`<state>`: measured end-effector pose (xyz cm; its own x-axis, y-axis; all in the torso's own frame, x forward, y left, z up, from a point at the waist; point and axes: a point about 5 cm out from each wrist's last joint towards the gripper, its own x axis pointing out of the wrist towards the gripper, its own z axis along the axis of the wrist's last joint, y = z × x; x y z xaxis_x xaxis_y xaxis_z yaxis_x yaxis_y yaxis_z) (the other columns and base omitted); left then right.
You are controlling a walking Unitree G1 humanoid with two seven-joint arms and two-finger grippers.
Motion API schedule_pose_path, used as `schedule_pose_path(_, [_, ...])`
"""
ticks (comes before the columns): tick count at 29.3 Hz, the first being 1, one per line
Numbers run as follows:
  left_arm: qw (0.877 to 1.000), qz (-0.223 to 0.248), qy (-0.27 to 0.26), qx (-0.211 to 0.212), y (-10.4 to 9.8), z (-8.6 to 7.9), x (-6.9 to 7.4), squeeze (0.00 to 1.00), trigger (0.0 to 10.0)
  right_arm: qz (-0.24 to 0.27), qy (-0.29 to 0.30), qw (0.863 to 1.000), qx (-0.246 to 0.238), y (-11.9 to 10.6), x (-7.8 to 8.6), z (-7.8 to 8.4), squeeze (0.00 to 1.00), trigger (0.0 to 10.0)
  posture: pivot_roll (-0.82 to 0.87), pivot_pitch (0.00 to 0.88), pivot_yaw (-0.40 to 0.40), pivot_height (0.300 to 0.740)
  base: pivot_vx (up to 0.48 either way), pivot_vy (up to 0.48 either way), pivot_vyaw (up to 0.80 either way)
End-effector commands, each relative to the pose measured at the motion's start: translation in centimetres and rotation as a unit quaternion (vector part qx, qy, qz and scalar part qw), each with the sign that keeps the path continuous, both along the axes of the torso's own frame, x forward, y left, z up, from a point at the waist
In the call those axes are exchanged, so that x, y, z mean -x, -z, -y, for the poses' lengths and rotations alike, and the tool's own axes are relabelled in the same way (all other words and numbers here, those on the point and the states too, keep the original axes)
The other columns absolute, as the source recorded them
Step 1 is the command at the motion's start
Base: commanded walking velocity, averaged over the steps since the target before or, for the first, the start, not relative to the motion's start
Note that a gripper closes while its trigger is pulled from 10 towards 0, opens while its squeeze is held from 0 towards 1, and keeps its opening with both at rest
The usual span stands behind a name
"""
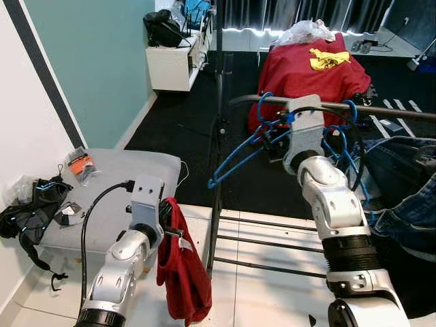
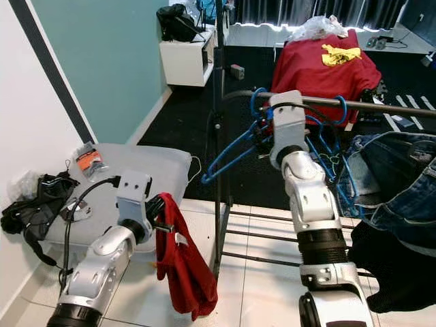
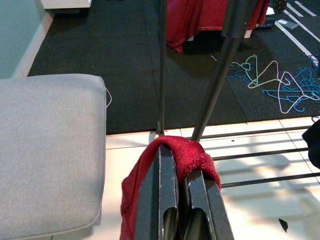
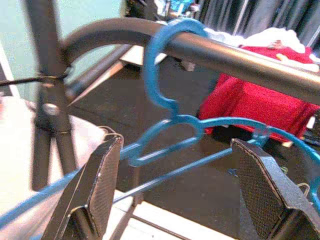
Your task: Hang hanger
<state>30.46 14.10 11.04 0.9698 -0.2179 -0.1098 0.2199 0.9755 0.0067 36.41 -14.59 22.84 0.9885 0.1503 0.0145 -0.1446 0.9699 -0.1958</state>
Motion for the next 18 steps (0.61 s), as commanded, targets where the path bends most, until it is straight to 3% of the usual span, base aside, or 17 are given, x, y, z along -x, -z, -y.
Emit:
schedule_pose_path(1, [1.0,0.002,-0.005,-0.002,-0.1,-0.4,0.1,0.0,10.0,-0.005,-0.005,1.0,-0.004,0.1,0.2,-0.4,0.0,10.0,-0.03,0.059,0.005,0.74,0.0,0.0,0.0])
schedule_pose_path(18, [1.0,0.001,0.001,-0.002,-0.2,-0.3,-0.1,0.0,10.0,-0.048,0.024,0.998,-0.016,0.7,-0.6,0.5,0.0,10.0,-0.02,0.045,-0.002,0.74,0.0,0.0,0.0])
